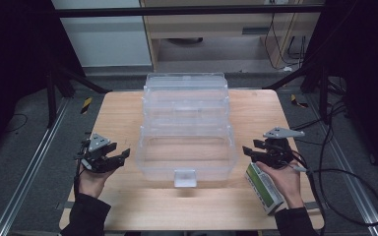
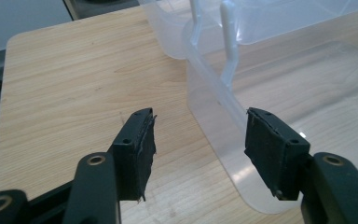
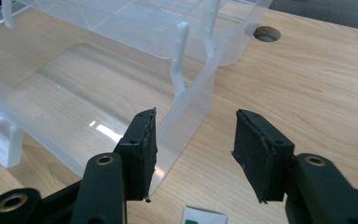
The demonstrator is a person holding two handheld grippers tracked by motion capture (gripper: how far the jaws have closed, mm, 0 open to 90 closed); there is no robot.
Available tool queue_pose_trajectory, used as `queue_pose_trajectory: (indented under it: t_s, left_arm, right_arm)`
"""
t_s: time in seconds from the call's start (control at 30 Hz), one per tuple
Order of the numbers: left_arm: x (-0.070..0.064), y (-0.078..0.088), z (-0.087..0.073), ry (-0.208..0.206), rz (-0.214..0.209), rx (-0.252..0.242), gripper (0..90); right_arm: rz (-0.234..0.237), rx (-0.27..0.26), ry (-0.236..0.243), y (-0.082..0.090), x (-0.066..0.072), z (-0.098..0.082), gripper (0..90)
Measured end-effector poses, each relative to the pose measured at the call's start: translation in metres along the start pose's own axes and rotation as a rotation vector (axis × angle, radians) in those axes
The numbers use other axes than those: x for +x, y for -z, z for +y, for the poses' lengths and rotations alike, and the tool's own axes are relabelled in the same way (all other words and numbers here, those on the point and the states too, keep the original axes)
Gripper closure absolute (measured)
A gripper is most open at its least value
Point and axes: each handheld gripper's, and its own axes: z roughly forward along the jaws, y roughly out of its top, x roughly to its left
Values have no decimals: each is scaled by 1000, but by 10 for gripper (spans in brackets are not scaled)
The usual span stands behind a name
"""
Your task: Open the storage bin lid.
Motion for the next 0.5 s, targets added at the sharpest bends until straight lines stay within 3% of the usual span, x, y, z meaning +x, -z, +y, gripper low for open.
queue_pose_trajectory:
  t_s: [0.13, 0.37, 0.5]
  left_arm:
    - [7, -1, -3, 0, 22, 18, 385]
    - [18, 2, -6, 22, 47, 7, 341]
    - [25, 4, -7, 55, 54, -13, 336]
  right_arm:
    - [-24, 11, -2, 5, -5, 2, 442]
    - [-52, 53, 16, 17, -5, 2, 383]
    - [-75, 107, 13, 26, -7, 2, 353]
